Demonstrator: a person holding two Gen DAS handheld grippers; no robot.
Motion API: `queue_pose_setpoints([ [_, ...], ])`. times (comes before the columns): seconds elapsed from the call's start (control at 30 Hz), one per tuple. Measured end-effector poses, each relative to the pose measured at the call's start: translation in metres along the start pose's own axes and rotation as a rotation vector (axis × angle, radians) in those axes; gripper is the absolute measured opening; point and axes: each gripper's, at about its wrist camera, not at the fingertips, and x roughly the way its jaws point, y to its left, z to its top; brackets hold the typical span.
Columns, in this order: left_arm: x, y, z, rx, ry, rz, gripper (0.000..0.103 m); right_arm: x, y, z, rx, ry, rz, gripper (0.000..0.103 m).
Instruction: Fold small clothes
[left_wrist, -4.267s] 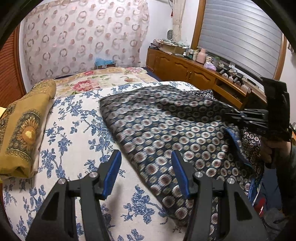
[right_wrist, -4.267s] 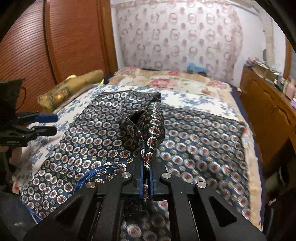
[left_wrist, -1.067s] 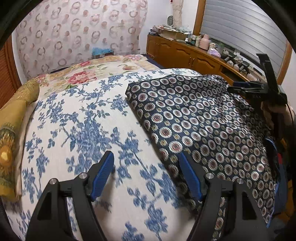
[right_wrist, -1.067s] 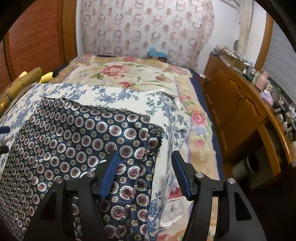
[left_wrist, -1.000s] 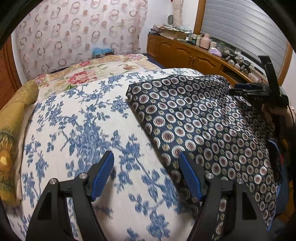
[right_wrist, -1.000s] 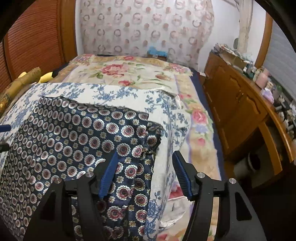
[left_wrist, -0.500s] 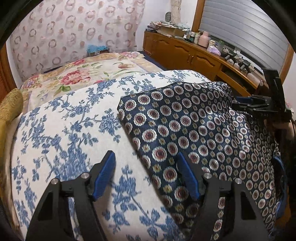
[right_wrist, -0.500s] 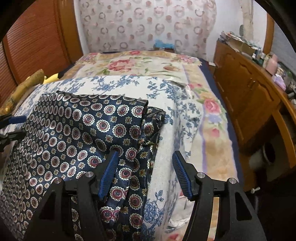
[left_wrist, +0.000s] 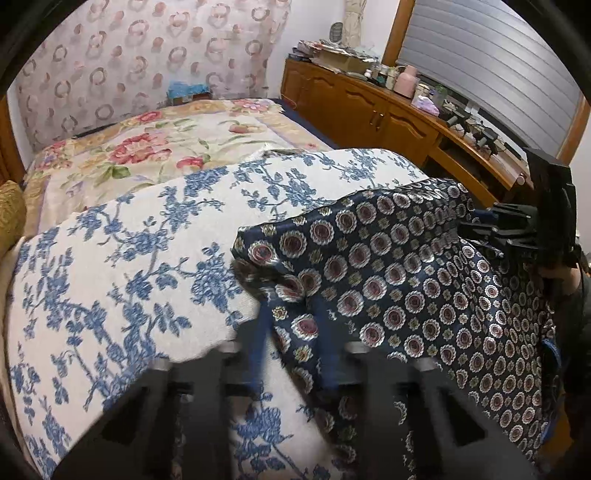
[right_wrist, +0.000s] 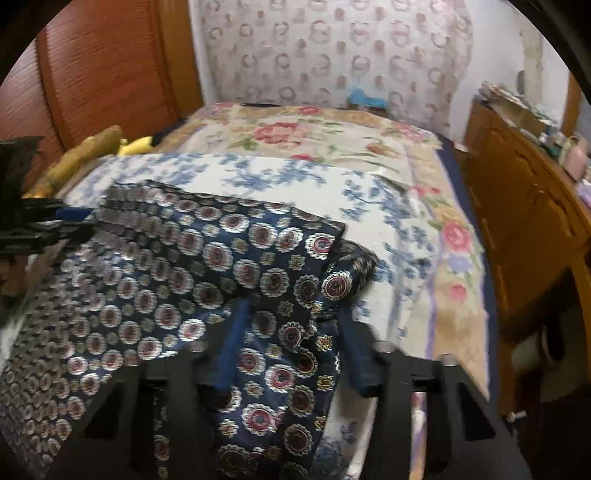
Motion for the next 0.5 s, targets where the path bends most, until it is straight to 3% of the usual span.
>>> queue_pose_setpoints([
  [0.03, 0.001, 0.000, 0.001, 0.002, 0.006, -0.011, 0.004, 0.001, 0.001, 0.001, -0.011, 0.000, 0.029, 0.012],
  [0.3, -0.020, 0.017, 0.014, -0.024, -0.063, 0.006, 0.002, 0.002, 0.013, 0.013, -0.060, -0.039, 0.054, 0.007],
  [0.5, -0.039, 0.057, 0.034, -0.043, -0.103, 0.094, 0.002, 0.020, 0.032, 0.055, -0.072, -0.078, 0.121, 0.007],
])
